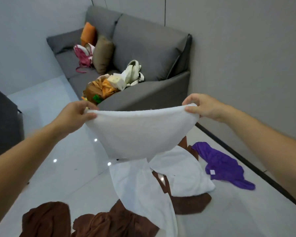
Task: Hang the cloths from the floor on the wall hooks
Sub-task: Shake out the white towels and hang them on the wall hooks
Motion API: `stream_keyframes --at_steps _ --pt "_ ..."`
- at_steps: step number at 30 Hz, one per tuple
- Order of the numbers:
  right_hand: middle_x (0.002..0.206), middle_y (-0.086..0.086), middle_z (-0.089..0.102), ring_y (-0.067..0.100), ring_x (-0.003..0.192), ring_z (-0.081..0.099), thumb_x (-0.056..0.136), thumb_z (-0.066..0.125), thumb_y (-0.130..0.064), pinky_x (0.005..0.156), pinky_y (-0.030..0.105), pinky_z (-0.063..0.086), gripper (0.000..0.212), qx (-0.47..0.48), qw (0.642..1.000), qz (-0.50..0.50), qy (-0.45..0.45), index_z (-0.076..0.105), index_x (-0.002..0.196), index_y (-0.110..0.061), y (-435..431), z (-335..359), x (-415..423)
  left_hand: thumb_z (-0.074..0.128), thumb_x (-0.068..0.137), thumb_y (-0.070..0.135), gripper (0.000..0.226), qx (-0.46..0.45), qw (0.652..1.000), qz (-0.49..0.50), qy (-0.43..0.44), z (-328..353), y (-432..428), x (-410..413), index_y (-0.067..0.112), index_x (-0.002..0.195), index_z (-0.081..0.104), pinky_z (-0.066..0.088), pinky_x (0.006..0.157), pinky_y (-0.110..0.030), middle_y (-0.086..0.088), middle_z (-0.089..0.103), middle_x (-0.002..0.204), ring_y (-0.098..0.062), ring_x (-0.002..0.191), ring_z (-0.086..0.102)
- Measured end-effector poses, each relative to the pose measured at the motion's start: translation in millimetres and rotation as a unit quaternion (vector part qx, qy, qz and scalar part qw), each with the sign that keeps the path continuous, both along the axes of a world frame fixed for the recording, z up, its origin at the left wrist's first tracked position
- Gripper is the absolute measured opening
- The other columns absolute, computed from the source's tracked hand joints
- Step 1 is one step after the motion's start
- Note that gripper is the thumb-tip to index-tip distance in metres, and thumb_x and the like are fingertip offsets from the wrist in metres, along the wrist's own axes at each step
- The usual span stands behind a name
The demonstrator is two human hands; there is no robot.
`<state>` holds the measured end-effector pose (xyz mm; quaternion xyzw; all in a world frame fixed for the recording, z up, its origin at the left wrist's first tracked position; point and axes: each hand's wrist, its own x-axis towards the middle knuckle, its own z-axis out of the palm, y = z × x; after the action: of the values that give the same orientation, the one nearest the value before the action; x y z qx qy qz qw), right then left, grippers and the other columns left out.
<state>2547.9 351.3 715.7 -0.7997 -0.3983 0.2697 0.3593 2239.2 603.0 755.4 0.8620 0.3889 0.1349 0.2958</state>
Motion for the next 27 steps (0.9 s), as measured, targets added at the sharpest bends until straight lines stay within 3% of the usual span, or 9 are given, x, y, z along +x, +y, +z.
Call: stream_keyframes --at_steps 4,6,8,11,14,17,20,27 --pt "0.087 -0.013 0.057 0.002 0.078 0.051 0.097 0.057 -0.022 0.068 0.019 0.039 0.004 0.033 0.997 -0.054 -0.051 0.060 0.099 -0.020 -51.7 116.3 22.5 0.067 0.089 0.017 0.017 -0.014 0.999 -0.021 -0.029 116.4 -39.7 40.6 0.034 0.090 0.067 0.051 0.073 -0.033 -0.001 0.063 0.095 -0.021 0.088 0.058" --pt "0.080 -0.011 0.056 0.001 0.070 0.050 0.096 0.060 -0.023 0.056 0.014 0.039 0.005 0.078 0.990 -0.114 -0.034 0.062 0.099 -0.020 -81.5 165.4 28.8 0.069 0.088 0.017 0.018 -0.001 0.998 -0.028 -0.052 166.3 -60.0 61.4 0.034 0.088 0.066 0.052 0.068 -0.031 -0.008 0.065 0.099 -0.023 0.085 0.059" --pt "0.080 -0.005 0.057 0.007 0.065 0.051 0.094 0.063 -0.024 0.048 0.012 0.039 0.003 0.133 0.974 -0.181 0.015 0.062 0.095 -0.021 -110.6 204.1 33.2 0.069 0.088 0.020 0.011 0.004 0.996 -0.034 -0.085 205.5 -74.8 81.3 0.030 0.090 0.066 0.053 0.075 -0.035 -0.010 0.064 0.101 -0.025 0.087 0.059" --pt "0.084 0.002 0.060 0.009 0.064 0.058 0.092 0.065 -0.018 0.051 0.017 0.046 0.007 0.216 0.940 -0.244 0.098 0.061 0.088 -0.022 -157.3 249.5 32.8 0.065 0.091 0.026 0.014 0.020 0.992 -0.054 -0.110 248.7 -96.2 112.9 0.019 0.103 0.067 0.050 0.081 -0.036 -0.006 0.061 0.101 -0.023 0.093 0.057" --pt "0.085 0.002 0.062 0.007 0.063 0.063 0.092 0.064 -0.009 0.059 0.022 0.052 0.010 0.274 0.912 -0.288 0.102 0.062 0.088 -0.018 -199.4 284.2 20.8 0.061 0.093 0.030 0.018 0.008 0.988 -0.065 -0.137 273.6 -112.0 139.9 0.018 0.106 0.065 0.050 0.077 -0.031 -0.006 0.059 0.103 -0.022 0.096 0.055" --pt "0.087 0.001 0.063 0.012 0.073 0.062 0.093 0.063 -0.008 0.069 0.028 0.052 0.012 0.295 0.892 -0.337 0.057 0.064 0.088 -0.019 -239.1 310.1 -3.3 0.063 0.093 0.027 0.021 -0.014 0.977 -0.125 -0.174 288.8 -127.6 166.7 0.013 0.108 0.066 0.049 0.069 -0.023 -0.012 0.063 0.106 -0.018 0.083 0.055" --pt "0.089 0.001 0.063 0.015 0.080 0.061 0.093 0.062 -0.009 0.074 0.033 0.051 0.012 0.290 0.875 -0.387 0.004 0.065 0.088 -0.020 -278.0 330.1 -37.5 0.063 0.093 0.026 0.019 -0.023 0.960 -0.193 -0.200 300.1 -148.8 185.4 0.014 0.107 0.067 0.045 0.051 -0.013 -0.010 0.061 0.098 -0.009 0.064 0.048" --pt "0.097 0.007 0.057 0.019 0.086 0.057 0.094 0.062 -0.013 0.077 0.035 0.051 0.013 0.262 0.803 -0.526 -0.096 0.067 0.087 -0.024 -377.3 348.2 -139.4 0.062 0.094 0.024 0.010 -0.074 0.898 -0.357 -0.246 313.2 -235.0 211.0 0.018 0.086 0.063 0.039 0.046 -0.008 0.003 0.057 0.071 0.004 0.045 0.050"
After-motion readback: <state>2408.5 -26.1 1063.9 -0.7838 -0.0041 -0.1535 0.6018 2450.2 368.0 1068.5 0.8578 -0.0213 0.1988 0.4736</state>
